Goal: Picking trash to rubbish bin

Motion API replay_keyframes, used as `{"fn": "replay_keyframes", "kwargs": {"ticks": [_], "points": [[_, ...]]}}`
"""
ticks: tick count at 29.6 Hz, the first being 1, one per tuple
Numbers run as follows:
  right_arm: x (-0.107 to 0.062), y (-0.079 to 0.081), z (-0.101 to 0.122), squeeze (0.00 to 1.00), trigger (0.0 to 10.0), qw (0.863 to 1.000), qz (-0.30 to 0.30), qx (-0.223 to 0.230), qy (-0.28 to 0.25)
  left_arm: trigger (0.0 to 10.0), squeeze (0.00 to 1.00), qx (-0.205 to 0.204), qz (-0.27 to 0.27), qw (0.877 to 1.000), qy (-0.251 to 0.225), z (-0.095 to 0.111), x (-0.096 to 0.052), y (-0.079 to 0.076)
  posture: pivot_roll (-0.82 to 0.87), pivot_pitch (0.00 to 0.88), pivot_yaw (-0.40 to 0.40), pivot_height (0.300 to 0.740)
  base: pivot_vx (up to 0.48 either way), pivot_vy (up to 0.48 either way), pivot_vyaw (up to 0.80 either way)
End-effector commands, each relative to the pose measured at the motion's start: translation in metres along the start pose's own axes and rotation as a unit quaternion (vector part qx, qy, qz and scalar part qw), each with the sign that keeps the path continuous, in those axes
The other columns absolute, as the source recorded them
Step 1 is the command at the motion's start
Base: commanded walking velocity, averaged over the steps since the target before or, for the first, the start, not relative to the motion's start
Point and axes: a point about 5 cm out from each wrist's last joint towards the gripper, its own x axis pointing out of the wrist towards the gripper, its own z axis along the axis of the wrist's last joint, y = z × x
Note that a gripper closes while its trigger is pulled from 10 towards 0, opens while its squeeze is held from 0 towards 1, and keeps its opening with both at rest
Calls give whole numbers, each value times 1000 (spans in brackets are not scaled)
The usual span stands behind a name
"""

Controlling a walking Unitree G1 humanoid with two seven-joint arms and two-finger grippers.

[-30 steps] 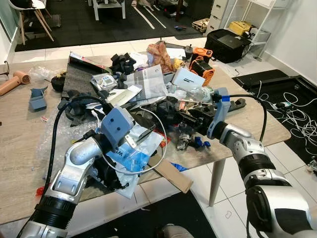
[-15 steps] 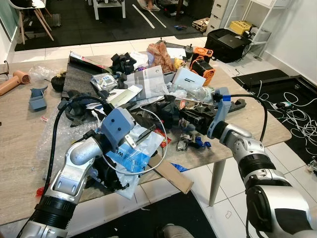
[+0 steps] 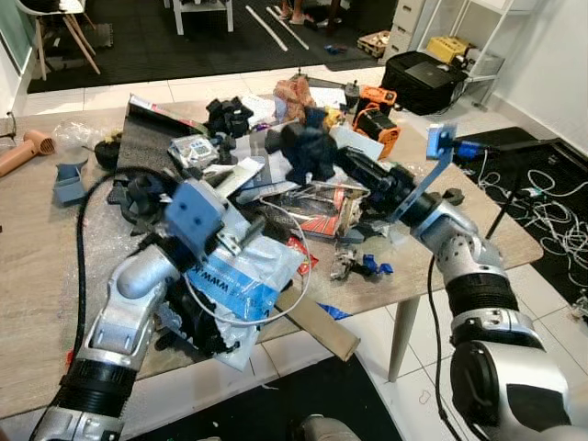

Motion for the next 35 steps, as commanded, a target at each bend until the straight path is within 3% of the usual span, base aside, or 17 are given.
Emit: {"fn": "replay_keyframes", "kwargs": {"ticks": [1, 2, 3, 6, 8, 12, 21, 35], "points": [[1, 6, 1, 0, 0, 1000, 20, 5, -7, 10000, 0, -35, 32, 999, -19, 5, 3, 5, -39, 0, -51, 740, 0, 0, 0], [1, 9, 1, 0, 0, 1000, 26, 7, -11, 10000, 0, -52, 46, 997, -26, 5, 4, 7, -39, 0, -51, 740, 0, 0, 0], [3, 14, 0, 0, 10000, 999, 31, 6, -15, 10000, 0, -93, 67, 993, -42, 6, 5, 7, -37, 0, -54, 740, 0, 0, 0], [4, 17, -1, 0, 10000, 1000, 27, 1, -16, 10000, 0, -119, 80, 988, -48, 5, 5, 6, -38, 0, -53, 740, 0, 0, 0], [4, 8, -1, 0, 10000, 999, -29, -6, -31, 10000, 0, -151, 103, 982, -43, 0, 5, 6, -40, 0, -52, 740, 0, 0, 0], [4, 0, -13, 0, 10000, 995, -95, -2, -34, 10000, 0, -172, 126, 977, -28, -7, 3, 6, -37, 0, -55, 740, 0, 0, 0], [9, 7, -25, 0, 10000, 995, -103, -2, -15, 10000, 0, -185, 126, 975, -1, -15, 5, -2, -37, 0, -55, 740, -122, 0, 0], [11, 7, -28, 0, 10000, 993, -115, 0, -16, 10000, 0, -193, 119, 974, 16, -21, 10, -8, -42, 0, -53, 740, -381, 0, 0]]}}
